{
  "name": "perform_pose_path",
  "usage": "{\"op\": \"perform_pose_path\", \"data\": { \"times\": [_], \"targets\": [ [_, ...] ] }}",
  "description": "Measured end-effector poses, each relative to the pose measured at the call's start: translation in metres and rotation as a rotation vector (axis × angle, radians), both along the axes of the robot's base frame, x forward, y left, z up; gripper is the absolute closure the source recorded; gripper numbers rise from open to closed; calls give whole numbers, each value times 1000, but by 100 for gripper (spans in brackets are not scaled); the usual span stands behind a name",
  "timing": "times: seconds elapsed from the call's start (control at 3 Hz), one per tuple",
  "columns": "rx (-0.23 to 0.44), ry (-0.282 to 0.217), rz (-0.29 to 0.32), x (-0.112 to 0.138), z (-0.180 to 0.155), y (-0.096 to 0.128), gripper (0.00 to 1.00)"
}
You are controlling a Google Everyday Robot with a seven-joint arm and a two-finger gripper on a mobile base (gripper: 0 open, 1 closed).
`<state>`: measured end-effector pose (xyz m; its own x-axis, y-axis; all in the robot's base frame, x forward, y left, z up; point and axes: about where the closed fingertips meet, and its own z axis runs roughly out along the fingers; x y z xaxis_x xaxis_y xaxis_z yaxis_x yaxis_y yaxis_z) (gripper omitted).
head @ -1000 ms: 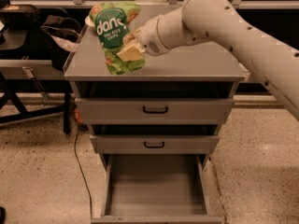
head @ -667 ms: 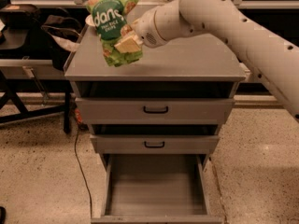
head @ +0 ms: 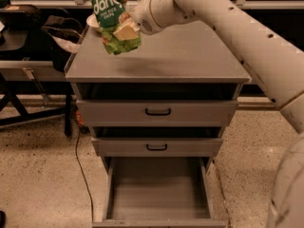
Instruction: Pick green rice chip bag from bottom drawer and place on counter
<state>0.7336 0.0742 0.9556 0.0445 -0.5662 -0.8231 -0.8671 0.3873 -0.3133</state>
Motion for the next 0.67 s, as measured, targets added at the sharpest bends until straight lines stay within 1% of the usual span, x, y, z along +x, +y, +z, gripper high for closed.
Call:
{"op": "perform_pose_path", "data": {
  "times": [0.33,0.67],
  "targets": [
    [-8,8,-21,16,-5,1,100],
    [-46,14,-60,29,-22,0,100]
  ]
}}
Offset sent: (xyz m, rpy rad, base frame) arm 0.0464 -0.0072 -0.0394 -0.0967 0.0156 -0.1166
